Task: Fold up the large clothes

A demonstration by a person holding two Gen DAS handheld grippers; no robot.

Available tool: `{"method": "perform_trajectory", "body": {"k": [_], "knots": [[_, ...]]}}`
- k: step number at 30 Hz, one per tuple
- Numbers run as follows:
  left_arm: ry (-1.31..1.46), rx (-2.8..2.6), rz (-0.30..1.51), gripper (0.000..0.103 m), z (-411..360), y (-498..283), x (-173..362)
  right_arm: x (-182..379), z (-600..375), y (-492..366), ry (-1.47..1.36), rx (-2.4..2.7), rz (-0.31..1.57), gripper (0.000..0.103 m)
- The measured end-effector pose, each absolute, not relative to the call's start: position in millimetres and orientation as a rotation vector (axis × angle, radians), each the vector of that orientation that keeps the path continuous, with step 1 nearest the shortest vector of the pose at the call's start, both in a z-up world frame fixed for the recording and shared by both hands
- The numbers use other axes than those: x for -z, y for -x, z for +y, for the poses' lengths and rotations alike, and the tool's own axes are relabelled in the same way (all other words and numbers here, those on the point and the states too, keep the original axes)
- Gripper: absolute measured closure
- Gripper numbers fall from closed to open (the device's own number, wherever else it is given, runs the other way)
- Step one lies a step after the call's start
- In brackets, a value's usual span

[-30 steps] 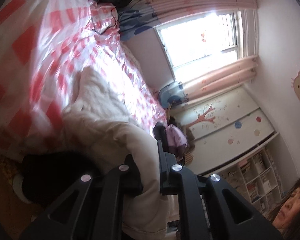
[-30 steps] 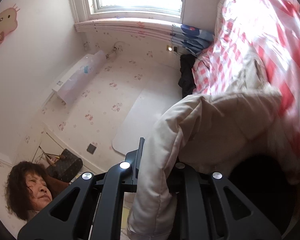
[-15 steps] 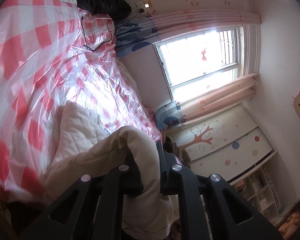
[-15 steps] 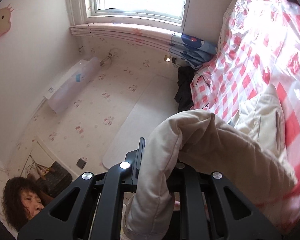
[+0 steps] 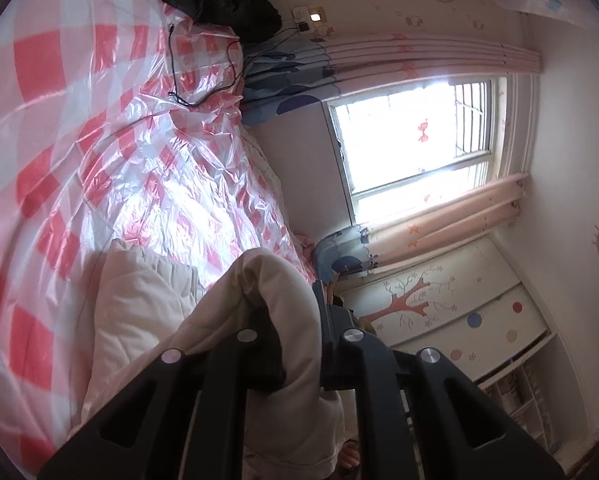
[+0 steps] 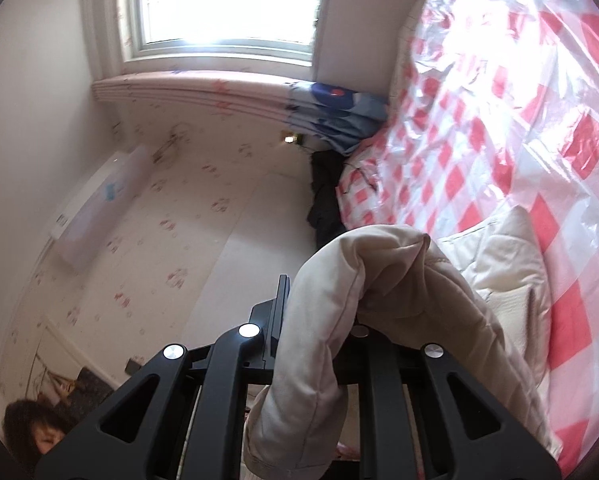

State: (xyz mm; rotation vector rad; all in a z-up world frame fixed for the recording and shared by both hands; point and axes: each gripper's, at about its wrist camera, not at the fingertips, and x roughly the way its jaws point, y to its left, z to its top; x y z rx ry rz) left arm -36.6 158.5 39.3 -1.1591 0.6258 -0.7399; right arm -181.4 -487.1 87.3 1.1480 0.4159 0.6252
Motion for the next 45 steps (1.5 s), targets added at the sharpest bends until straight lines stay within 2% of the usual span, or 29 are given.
{"method": "perform_trajectory", "body": {"k": [10, 28, 39, 42, 44, 45], "knots": [[1.165, 0.668, 0.648, 0.091, 146, -6, -9, -45, -499, 126, -1.162, -0.53, 0.498, 0.091], [1.172, 0.452, 0.822, 0.091, 137, -61, 57, 17, -501, 50, -1.156, -0.354, 0.68, 0.089], [1.037, 0.333, 0.881, 0.088, 120, -76, 62, 40, -502, 23, -1.168, -0.276, 0.785, 0.086], [1.021, 0.319, 0.881, 0.083, 118, -77, 57, 43, -504, 16, -1.188, -0.264, 0.822, 0.081], [1.029, 0.337, 0.849, 0.075, 118, -75, 49, 41, -505, 16, -1.244, -0.283, 0.819, 0.067], [1.043, 0.355, 0.822, 0.069, 119, -73, 44, 39, -507, 18, -1.274, -0.299, 0.799, 0.056]]}}
